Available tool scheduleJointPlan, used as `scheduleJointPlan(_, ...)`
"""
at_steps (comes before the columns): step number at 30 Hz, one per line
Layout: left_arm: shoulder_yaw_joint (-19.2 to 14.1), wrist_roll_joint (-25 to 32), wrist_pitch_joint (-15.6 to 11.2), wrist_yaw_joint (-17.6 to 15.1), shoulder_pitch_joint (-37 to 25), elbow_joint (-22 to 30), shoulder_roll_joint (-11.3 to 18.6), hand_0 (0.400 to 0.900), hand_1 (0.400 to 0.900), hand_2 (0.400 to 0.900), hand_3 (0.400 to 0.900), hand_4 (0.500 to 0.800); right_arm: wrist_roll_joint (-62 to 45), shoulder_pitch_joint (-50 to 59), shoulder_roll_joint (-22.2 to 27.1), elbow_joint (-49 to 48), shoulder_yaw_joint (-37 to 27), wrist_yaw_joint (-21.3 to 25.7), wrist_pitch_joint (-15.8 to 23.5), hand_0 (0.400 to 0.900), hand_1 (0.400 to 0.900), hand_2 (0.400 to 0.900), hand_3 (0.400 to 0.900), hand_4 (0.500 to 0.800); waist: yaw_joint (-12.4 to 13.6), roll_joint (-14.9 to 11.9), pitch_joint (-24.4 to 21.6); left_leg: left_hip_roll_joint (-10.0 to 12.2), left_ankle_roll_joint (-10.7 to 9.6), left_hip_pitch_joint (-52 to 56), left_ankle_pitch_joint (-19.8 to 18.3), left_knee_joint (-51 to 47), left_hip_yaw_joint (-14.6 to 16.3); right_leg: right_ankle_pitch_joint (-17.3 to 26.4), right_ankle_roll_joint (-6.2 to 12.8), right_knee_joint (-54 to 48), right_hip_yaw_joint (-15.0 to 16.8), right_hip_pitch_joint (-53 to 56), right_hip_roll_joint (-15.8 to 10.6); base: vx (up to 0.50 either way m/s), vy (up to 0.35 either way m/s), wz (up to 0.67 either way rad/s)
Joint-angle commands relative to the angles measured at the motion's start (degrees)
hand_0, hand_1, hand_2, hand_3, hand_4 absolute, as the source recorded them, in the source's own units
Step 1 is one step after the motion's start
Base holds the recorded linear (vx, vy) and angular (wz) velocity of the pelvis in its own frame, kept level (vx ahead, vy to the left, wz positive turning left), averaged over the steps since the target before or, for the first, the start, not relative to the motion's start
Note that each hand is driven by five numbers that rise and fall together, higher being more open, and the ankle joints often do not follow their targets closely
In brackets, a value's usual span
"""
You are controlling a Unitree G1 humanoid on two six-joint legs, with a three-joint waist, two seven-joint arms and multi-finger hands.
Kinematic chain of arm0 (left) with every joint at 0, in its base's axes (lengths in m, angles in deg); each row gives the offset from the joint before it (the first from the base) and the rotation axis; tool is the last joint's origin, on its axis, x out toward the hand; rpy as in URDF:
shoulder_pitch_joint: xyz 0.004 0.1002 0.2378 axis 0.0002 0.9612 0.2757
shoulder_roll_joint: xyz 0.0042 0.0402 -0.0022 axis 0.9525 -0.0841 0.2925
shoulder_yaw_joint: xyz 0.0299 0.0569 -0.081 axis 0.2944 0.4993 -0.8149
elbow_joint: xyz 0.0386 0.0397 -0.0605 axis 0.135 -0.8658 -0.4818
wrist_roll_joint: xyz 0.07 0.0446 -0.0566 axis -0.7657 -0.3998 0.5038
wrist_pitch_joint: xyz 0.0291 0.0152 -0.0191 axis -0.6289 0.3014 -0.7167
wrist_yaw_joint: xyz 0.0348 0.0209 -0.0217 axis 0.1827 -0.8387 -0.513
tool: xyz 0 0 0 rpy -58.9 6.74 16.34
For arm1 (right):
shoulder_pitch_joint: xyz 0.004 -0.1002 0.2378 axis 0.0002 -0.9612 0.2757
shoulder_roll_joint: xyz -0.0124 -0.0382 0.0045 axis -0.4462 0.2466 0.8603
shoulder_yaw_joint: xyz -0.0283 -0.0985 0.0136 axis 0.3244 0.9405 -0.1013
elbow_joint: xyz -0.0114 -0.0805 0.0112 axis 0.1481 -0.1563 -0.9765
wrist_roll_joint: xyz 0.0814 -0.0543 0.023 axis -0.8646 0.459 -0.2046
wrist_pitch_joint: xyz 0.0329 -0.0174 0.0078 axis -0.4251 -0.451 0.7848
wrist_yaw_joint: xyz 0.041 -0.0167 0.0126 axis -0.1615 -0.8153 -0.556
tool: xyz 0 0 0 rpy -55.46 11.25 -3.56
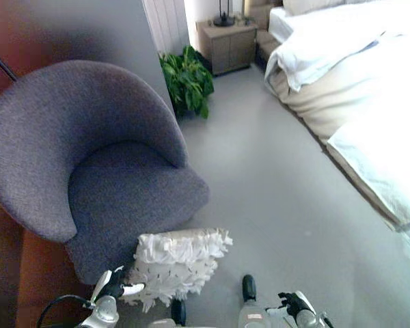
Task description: Pick up the pillow and put it on the sofa.
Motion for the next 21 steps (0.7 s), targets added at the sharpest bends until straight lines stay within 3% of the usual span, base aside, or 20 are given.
scheduleJointPlan(1, -1.7, 4.3, -0.4, -3.9, -8.4, -3.0, 2.2, 0.9, 0.9, 0.9, 0.9, 0.8, -2.1, 5.3, 0.7, -1.0, 4.4, 1.5, 1.4, 0.9, 0.9, 0.9, 0.9, 0.8, -2.2, -1.0, 5.5, -3.7, 5.2, -5.8, -2.6, 5.8, -2.1, -7.2, 0.29, 4.7, 0.3, 1.0, 0.9, -0.08, -0.001, -0.08)
scheduleJointPlan(12, -1.3, 9.6, 0.6, -6.0, -17.6, -4.3, 3.6, 0.9, 0.9, 0.9, 0.9, 0.8, -5.0, 11.7, 0.6, -2.7, 7.2, 2.0, 0.3, 0.9, 0.9, 0.9, 0.9, 0.8, -3.6, -2.2, 11.8, -3.6, 4.7, -13.7, -1.7, 10.1, -0.7, -5.4, -0.07, 7.4, 2.6, -6.7, 1.0, -0.09, -0.011, -0.06)
scheduleJointPlan(21, -1.5, 12.4, 1.2, -4.1, -24.6, -6.4, 5.1, 0.9, 0.9, 0.9, 0.9, 0.8, -5.7, 15.6, 1.1, -3.9, 8.3, 2.6, 0.2, 0.9, 0.9, 0.9, 0.9, 0.8, -4.7, -3.0, 15.8, -2.9, 3.9, -18.8, -1.6, 14.5, 1.3, -4.8, -0.46, 9.9, 2.6, -11.5, 0.9, -0.06, -0.009, 0.03)
